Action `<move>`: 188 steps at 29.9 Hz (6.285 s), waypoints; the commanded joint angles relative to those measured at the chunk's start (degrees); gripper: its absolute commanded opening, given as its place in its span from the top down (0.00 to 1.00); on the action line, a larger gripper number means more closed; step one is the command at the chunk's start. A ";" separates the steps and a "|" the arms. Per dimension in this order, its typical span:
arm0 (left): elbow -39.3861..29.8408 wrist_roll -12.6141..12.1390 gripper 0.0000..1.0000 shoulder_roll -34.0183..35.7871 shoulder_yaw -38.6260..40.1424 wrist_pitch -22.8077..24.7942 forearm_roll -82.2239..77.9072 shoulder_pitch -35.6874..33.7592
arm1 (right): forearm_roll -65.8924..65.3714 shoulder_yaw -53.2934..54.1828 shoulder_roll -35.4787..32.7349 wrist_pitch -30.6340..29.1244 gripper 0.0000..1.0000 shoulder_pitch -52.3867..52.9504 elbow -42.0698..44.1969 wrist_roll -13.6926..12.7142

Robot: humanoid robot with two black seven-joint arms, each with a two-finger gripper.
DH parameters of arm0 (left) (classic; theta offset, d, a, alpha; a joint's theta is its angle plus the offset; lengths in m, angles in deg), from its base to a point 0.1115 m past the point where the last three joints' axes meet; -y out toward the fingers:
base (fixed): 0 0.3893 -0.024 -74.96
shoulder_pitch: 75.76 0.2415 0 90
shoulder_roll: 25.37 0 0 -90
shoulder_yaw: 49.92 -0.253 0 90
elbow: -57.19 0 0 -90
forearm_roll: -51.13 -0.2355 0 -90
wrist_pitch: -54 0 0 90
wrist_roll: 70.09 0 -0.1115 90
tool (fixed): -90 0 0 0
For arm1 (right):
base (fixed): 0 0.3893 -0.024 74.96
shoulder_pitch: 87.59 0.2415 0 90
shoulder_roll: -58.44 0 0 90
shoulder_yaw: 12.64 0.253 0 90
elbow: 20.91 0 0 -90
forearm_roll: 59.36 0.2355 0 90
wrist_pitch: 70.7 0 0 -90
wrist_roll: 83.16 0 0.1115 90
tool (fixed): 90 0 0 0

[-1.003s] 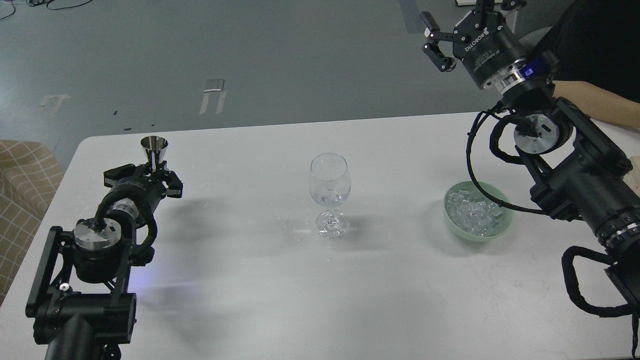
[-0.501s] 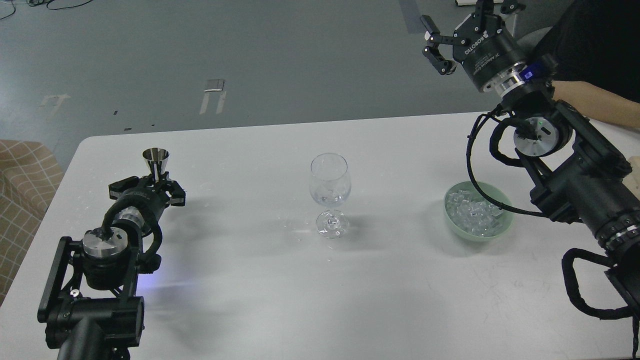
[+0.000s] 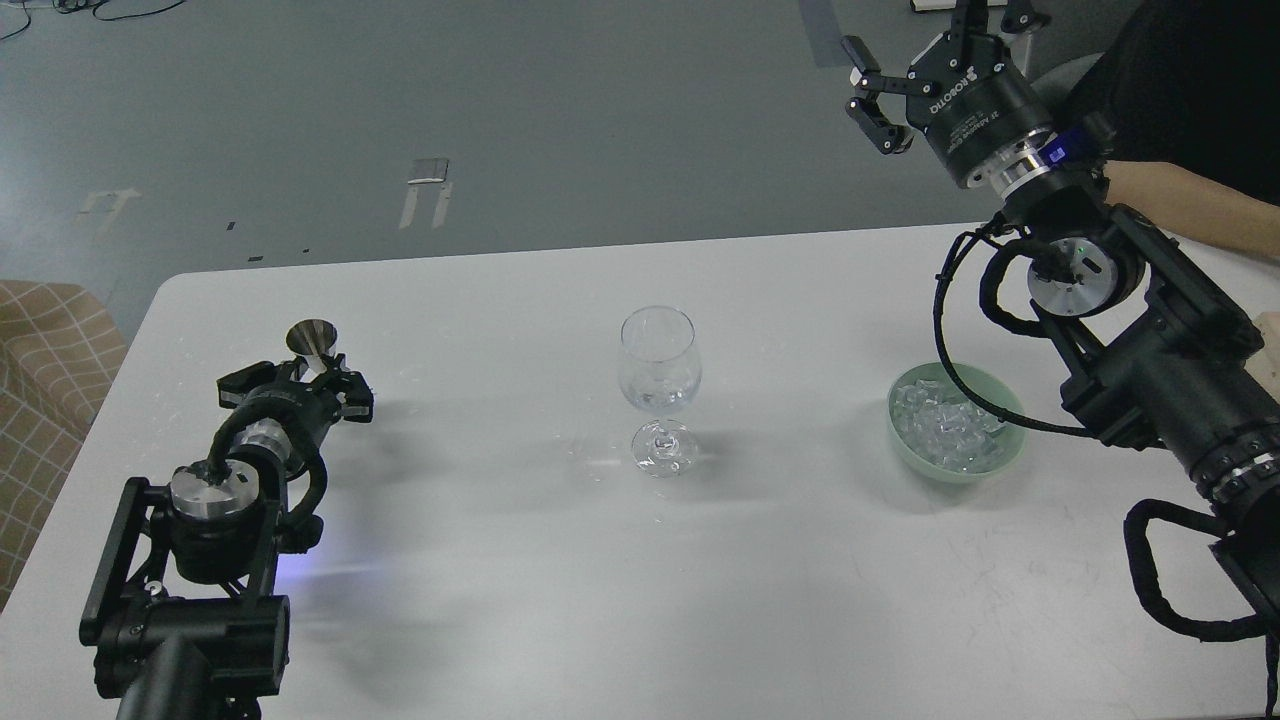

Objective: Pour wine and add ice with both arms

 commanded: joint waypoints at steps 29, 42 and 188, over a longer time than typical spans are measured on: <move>0.00 -0.69 0.02 0.53 -0.48 -0.61 -0.70 0.18 | 0.00 0.09 0.01 0.00 0.00 0.00 0.00 -0.01; -1.93 -1.65 0.02 2.64 0.13 -0.17 -0.35 7.11 | 0.00 0.00 -0.25 0.00 0.00 -0.08 -0.01 -0.01; 7.91 7.57 0.02 20.48 -21.22 37.71 -26.10 -16.79 | -83.84 -16.43 -31.19 23.78 0.37 -33.66 -35.34 -2.38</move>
